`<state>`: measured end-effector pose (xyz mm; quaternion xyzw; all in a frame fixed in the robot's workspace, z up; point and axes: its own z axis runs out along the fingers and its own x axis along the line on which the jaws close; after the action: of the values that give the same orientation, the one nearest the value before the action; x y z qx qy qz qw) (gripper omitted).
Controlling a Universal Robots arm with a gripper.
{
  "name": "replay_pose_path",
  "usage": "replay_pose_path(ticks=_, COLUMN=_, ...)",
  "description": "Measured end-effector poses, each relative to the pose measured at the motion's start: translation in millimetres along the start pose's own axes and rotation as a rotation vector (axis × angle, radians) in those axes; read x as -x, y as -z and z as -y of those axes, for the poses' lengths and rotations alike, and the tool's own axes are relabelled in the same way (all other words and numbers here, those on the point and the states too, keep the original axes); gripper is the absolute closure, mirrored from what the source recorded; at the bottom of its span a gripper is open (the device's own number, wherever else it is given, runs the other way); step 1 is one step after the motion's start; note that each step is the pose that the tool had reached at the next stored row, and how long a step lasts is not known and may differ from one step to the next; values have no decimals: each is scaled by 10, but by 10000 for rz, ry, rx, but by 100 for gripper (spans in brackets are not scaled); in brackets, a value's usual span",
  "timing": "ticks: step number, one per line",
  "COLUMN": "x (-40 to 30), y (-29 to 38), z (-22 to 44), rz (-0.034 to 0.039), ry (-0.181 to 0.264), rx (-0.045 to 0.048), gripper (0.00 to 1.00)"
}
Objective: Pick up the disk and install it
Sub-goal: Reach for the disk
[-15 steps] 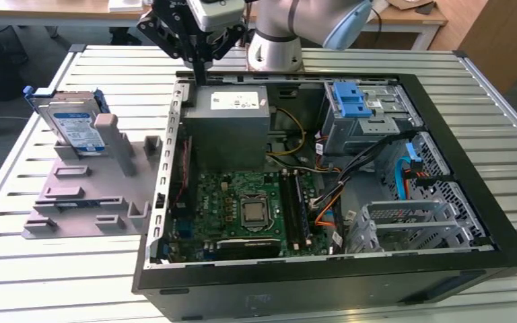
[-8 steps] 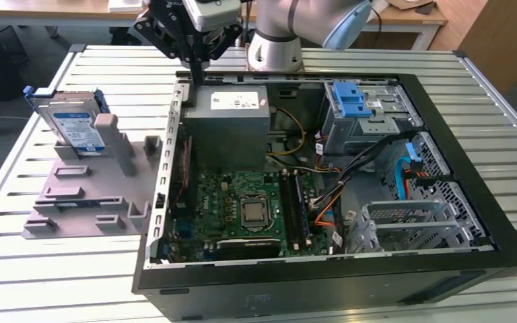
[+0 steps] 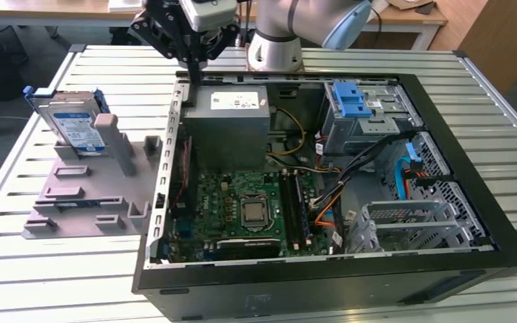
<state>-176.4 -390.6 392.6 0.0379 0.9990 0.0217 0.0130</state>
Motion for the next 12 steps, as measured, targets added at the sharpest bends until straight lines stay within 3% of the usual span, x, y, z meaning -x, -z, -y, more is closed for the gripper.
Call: replay_pose_path(ticks=12, x=-34, y=0, z=0, rz=0, ry=0, rx=0, gripper=89)
